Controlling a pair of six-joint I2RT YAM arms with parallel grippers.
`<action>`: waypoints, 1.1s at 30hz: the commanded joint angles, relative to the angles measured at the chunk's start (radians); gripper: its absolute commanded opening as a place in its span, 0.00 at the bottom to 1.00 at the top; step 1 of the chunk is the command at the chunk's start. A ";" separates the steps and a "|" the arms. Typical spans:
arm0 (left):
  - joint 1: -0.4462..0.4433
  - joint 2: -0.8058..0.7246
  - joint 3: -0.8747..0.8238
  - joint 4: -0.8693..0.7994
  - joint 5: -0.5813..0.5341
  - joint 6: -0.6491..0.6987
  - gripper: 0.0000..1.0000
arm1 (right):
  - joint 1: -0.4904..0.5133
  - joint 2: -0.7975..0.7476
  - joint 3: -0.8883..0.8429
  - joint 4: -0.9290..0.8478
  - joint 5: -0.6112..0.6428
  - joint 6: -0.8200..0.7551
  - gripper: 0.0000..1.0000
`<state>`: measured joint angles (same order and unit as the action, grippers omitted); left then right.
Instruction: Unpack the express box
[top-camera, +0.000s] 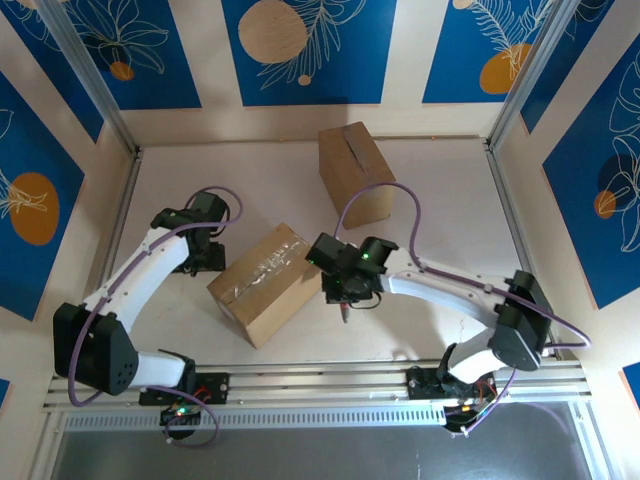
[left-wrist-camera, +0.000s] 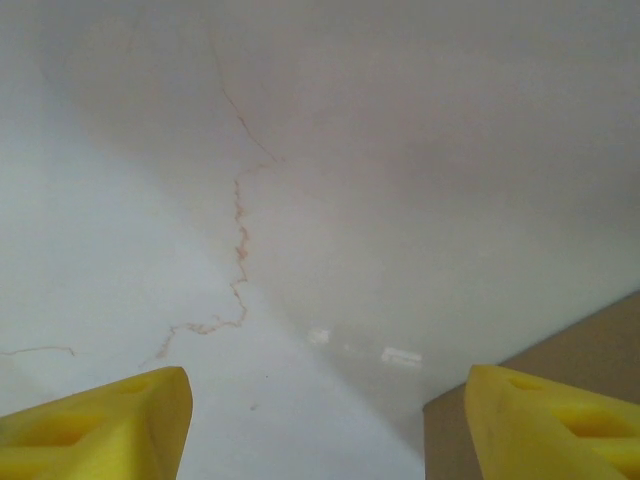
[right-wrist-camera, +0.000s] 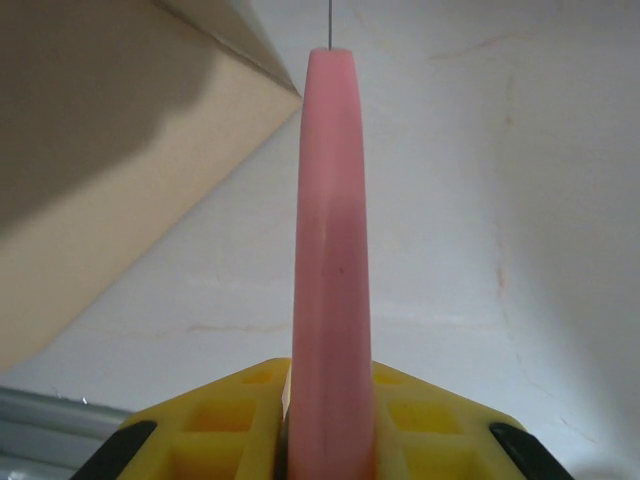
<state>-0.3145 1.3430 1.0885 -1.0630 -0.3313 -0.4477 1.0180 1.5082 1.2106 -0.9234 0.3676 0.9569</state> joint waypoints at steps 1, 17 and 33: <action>0.000 -0.037 -0.035 -0.026 0.068 -0.013 0.72 | -0.003 0.087 0.104 0.063 0.008 0.014 0.00; -0.108 -0.110 -0.179 0.167 0.297 -0.109 0.71 | -0.160 0.506 0.640 0.100 -0.246 -0.352 0.00; -0.210 -0.073 -0.178 0.316 0.353 -0.220 0.71 | -0.305 0.652 0.828 0.105 -0.408 -0.510 0.00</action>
<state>-0.4835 1.2655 0.8982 -0.8612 -0.0723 -0.6746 0.6926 2.1376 1.9873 -0.8639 0.0982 0.4736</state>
